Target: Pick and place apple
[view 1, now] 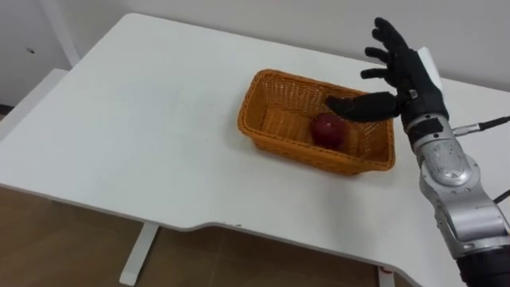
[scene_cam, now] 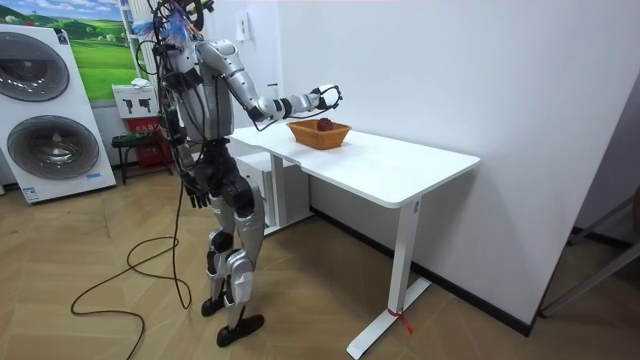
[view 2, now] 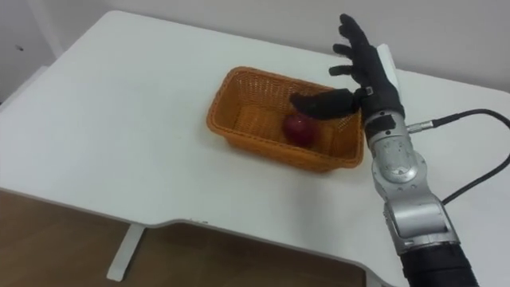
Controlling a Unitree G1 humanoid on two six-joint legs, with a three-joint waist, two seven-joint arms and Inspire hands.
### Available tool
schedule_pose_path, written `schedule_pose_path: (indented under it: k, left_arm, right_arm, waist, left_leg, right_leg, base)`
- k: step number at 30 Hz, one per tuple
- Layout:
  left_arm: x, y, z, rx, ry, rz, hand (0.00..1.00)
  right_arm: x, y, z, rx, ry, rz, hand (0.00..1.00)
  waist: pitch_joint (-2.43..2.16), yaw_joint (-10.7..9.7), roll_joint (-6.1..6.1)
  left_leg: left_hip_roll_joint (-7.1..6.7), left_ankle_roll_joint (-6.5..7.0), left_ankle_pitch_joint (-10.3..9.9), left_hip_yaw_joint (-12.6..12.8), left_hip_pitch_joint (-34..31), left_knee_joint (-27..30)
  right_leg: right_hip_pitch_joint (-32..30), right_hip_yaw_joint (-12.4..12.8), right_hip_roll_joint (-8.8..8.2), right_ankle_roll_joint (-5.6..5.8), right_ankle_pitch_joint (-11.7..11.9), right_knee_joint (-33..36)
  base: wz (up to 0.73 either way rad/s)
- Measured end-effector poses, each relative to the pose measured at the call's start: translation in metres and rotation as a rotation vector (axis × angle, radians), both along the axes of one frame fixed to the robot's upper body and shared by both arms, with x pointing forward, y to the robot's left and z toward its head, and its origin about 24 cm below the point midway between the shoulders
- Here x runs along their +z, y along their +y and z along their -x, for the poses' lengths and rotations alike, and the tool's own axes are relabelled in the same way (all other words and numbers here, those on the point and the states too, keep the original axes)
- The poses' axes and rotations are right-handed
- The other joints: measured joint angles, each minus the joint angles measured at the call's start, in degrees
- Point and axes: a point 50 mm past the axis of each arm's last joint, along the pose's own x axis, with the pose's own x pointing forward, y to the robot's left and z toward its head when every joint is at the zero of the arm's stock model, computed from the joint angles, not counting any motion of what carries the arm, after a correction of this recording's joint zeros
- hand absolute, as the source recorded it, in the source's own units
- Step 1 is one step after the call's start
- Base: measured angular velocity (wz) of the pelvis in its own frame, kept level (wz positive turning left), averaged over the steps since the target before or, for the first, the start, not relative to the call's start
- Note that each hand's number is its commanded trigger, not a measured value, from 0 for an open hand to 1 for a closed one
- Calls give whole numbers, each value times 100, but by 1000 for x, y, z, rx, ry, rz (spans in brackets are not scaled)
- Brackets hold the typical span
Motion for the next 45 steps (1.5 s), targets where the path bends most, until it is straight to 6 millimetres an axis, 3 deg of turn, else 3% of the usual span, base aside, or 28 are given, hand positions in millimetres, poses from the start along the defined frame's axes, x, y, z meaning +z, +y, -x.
schedule_pose_path:
  k: [10,13,17,21,29,34,37,40,42,45]
  left_arm:
    - [1,2,1,14,0,-6,0]
    - [1,3,4,24,2,-12,0]
    - [1,4,3,30,-10,-34,0]
    - [3,9,8,63,-16,-64,0]
    - [4,12,18,92,-12,-87,0]
    - [5,14,20,101,-14,-108,0]
    - [6,15,19,107,-23,-131,0]
    - [6,16,21,119,-12,-137,0]
    - [7,19,19,136,-25,-147,0]
    - [6,17,23,146,-19,-168,0]
  right_arm:
    - [4,-11,1,-58,-22,-14,0]
    - [8,-19,1,-105,-44,-50,0]
    - [20,-47,5,-240,-104,-71,0]
    - [28,-79,18,-409,-169,-59,0]
    - [14,-133,64,-771,-203,-154,0]
    - [-13,-162,99,-1023,-134,-175,0]
    - [-43,-173,126,-1166,-23,-190,0]
    - [-76,-175,152,-1320,96,-273,0]
    - [-113,-175,186,-1475,251,-376,0]
    - [-149,-166,228,-1648,418,-491,0]
  waist:
    - [2,-193,35]
    - [-32,-333,66]
    - [-104,-508,109]
    - [-120,-665,100]
    - [-87,-1012,89]
    - [-76,-1122,95]
    - [-73,-1188,115]
    - [-86,-1261,170]
    - [-97,-1262,190]
    - [-98,-1253,269]
  left_leg:
    - [-12,1,-1,-5,-19,45]
    - [-12,2,-1,-10,-13,38]
    - [-28,8,3,-4,56,13]
    - [-11,12,8,56,203,-48]
    - [44,13,7,206,192,-71]
    - [37,12,8,270,192,-131]
    - [45,13,7,297,186,-135]
    - [36,16,8,342,183,-183]
    - [39,17,9,339,176,-187]
    - [30,17,9,341,178,-209]
  right_leg:
    - [48,-23,-13,0,0,-58]
    - [52,-20,-16,0,0,-58]
    - [74,-2,-17,0,0,-58]
    - [177,2,-16,0,0,-59]
    - [109,165,-4,-1,1,-23]
    - [48,244,8,-1,1,43]
    - [38,277,11,-2,1,41]
    - [15,299,12,-2,1,36]
    - [5,281,13,-1,1,36]
    - [-8,283,10,-1,1,39]
  base:
    - [2]
    - [0]
    - [-2]
    - [-7]
    - [-10]
    - [-9]
    - [-2]
    - [-4]
    - [2]
    - [0]
